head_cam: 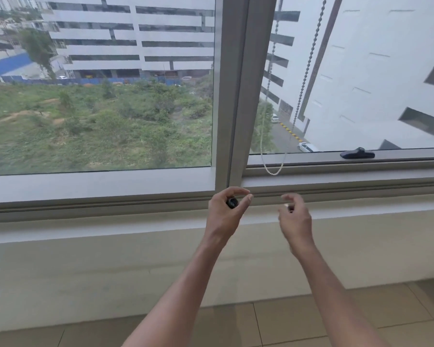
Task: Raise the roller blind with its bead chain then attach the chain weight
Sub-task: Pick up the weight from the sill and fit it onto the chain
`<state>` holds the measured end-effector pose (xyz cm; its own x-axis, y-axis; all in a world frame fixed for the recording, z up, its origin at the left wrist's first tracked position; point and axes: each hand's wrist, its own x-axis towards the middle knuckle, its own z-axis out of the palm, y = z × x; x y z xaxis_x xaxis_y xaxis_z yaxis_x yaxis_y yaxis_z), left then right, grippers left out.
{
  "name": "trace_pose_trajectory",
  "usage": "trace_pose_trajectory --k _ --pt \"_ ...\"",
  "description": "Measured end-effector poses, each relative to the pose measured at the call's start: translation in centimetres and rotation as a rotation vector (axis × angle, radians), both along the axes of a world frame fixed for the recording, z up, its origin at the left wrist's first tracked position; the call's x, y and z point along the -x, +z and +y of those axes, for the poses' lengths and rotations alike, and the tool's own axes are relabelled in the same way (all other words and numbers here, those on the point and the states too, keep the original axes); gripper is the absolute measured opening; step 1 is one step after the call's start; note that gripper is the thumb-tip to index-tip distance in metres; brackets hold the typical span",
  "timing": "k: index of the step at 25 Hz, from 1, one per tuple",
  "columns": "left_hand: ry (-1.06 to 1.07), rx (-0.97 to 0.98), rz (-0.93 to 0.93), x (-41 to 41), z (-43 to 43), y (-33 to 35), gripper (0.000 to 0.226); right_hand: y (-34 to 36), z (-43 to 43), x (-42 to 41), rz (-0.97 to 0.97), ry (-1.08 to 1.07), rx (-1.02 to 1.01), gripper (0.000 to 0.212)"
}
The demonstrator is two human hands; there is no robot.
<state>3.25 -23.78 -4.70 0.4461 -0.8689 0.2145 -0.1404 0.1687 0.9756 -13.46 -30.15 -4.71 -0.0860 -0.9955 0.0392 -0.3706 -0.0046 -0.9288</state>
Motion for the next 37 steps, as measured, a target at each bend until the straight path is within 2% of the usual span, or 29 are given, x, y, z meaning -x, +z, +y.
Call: trace_pose_trajectory --k 2,4,8,14,17,20,26,30,37 --pt "0.014 0.001 -0.019 0.8 -1.9 1.2 0.008 2.1 -3.4 1.4 -0.119 -0.098 -0.005 0.034" --pt "0.029 0.002 -0.043 1.5 -3.7 2.6 0.009 4.1 -5.8 1.8 -0.109 -0.103 0.023 0.038" --pt "0.017 -0.042 -0.117 2.8 -5.9 3.4 0.014 5.5 -5.4 -0.1 -0.046 0.180 0.069 0.039" --pt "-0.004 -0.118 0.056 1.2 -3.7 -2.2 0.012 2.8 -1.6 -1.7 -0.038 0.423 0.108 0.019" --pt "-0.002 -0.117 0.143 0.5 -2.2 -3.8 0.015 1.6 -0.5 -2.3 -0.037 0.502 0.081 0.021" --pt "-0.003 -0.089 0.197 0.0 -1.2 -4.2 0.017 0.8 0.2 -2.1 -0.044 0.502 0.152 0.019" --pt "-0.011 -0.113 0.092 -0.9 0.6 -3.7 0.029 -0.1 0.4 -1.7 0.031 0.609 0.224 0.030" --pt "-0.084 -0.114 0.058 -1.7 1.6 -3.4 0.035 0.1 -0.1 -1.7 -0.075 0.695 0.205 0.022" --pt "-0.205 -0.141 0.040 -2.4 2.8 -2.9 0.047 -0.1 -0.3 -2.1 -0.185 0.796 0.149 0.031"
